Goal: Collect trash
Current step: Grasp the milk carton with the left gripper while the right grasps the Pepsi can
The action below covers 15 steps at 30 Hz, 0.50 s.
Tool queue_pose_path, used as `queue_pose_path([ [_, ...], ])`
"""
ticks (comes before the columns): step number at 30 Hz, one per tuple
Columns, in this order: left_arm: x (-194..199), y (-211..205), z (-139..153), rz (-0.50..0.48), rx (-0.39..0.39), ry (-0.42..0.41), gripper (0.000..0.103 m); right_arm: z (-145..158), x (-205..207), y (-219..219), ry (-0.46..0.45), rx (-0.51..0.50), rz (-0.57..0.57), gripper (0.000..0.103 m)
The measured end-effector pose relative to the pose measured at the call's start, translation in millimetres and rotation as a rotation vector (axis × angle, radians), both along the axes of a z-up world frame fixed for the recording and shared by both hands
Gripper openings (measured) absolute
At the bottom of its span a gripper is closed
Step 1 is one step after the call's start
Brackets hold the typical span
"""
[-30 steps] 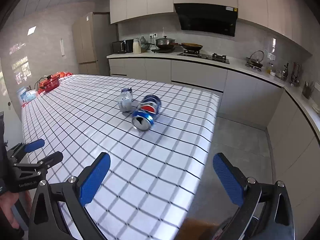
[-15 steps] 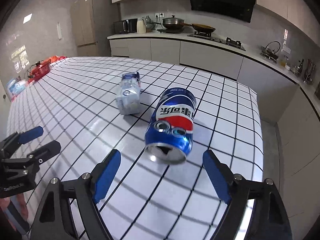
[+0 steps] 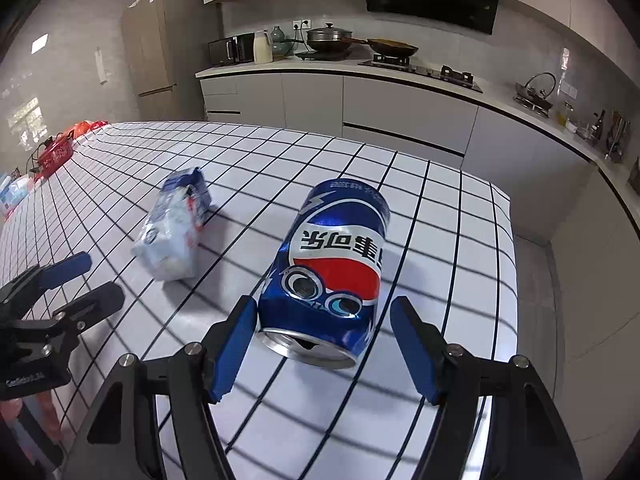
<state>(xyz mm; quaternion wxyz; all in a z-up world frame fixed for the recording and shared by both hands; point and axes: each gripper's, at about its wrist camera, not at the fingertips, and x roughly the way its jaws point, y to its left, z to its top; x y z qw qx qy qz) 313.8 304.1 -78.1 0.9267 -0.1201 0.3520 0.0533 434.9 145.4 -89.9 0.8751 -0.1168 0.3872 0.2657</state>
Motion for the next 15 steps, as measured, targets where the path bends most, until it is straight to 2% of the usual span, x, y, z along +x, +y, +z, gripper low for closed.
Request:
queue_pose_path([
  [8,44,0,-4,0.021,-0.074,0.013,0.086,-6,21,0,0.008,0.032,0.013,0.068],
  [15,66,24,-11,0.038,-0.034,0.072,0.079,-11,43,20,0.02,0.023,-0.019,0.07],
])
